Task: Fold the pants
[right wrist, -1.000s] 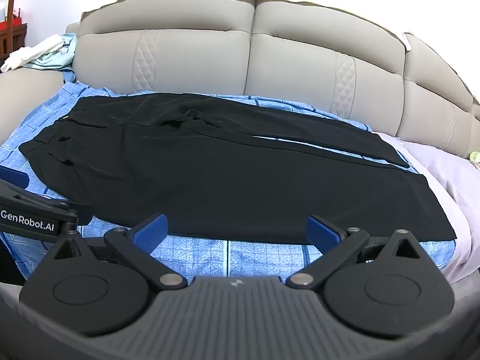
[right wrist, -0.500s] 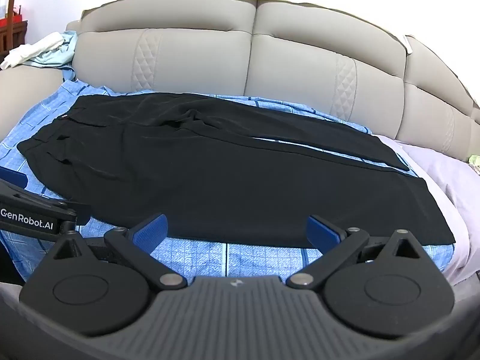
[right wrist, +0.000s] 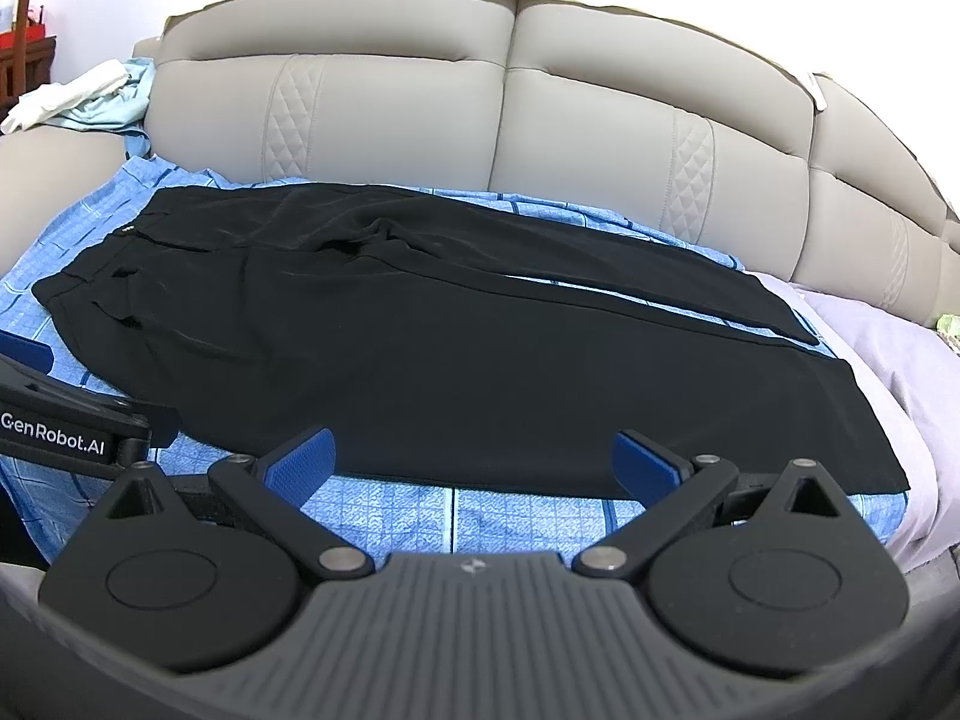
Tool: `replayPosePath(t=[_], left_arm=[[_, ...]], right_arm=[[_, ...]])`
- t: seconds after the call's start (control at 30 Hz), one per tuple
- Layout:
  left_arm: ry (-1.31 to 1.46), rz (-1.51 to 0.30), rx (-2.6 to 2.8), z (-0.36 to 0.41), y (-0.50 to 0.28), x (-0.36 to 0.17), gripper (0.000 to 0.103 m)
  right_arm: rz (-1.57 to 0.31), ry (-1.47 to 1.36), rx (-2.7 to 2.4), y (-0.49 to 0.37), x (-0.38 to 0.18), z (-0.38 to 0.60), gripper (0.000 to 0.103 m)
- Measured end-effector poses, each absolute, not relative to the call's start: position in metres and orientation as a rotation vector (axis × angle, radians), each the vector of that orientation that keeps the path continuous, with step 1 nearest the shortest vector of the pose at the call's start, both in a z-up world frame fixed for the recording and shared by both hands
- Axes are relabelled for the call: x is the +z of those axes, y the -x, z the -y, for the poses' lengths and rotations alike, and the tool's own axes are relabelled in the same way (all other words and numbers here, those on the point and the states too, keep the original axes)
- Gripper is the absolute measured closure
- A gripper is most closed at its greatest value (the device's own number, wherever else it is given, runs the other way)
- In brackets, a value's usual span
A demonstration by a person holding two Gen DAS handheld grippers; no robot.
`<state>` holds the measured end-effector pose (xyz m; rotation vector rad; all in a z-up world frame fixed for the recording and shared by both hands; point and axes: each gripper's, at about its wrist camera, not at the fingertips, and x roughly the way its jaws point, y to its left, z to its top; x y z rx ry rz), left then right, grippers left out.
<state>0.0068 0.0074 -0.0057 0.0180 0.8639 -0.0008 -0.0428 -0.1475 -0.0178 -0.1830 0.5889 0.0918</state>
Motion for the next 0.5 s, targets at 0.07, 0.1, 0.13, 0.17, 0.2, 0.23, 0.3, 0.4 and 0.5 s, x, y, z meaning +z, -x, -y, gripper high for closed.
replayPosePath(t=[0.07, 0.1, 0.13, 0.17, 0.2, 0.23, 0.3, 0.4, 0.5], left_arm=[[-0.014, -0.865, -0.001, -0.0086, -0.0071, -0.0063, 0.0], [-0.012, -0.864, -0.001, -0.0095, -0.0073, -0.0067, 0.0], [-0.012, -0.864, -0.001, -0.0099, -0.0074, -0.0068, 0.0], [-0.012, -0.863, 0.0, -0.0099, -0.0069, -0.0068, 0.0], [-0.012, -0.863, 0.0, -0.0099, -0.0068, -0.0068, 0.0], [-0.014, -0.863, 0.001, -0.01, -0.0069, -0.0068, 0.0], [-0.015, -0.862, 0.002, -0.0105, -0.0068, -0.0069, 0.0], [-0.013, -0.862, 0.001, -0.0106, -0.0072, -0.0066, 0.0], [-0.01, -0.861, -0.003, -0.0109, -0.0073, -0.0061, 0.0]], right_arm=[[-0.588, 0.187, 0.09, 0.0425, -0.0178, 0.147, 0.0], [-0.588, 0.189, 0.089, 0.0423, -0.018, 0.1467, 0.0], [-0.588, 0.191, 0.088, 0.0424, -0.0181, 0.146, 0.0], [-0.588, 0.192, 0.088, 0.0427, -0.018, 0.1456, 0.0], [-0.587, 0.192, 0.088, 0.0426, -0.0181, 0.1454, 0.0], [-0.587, 0.191, 0.089, 0.0426, -0.018, 0.1453, 0.0], [-0.587, 0.189, 0.092, 0.0424, -0.0182, 0.1453, 0.0], [-0.587, 0.192, 0.09, 0.0422, -0.0184, 0.1453, 0.0], [-0.585, 0.193, 0.089, 0.043, -0.0186, 0.1447, 0.0]])
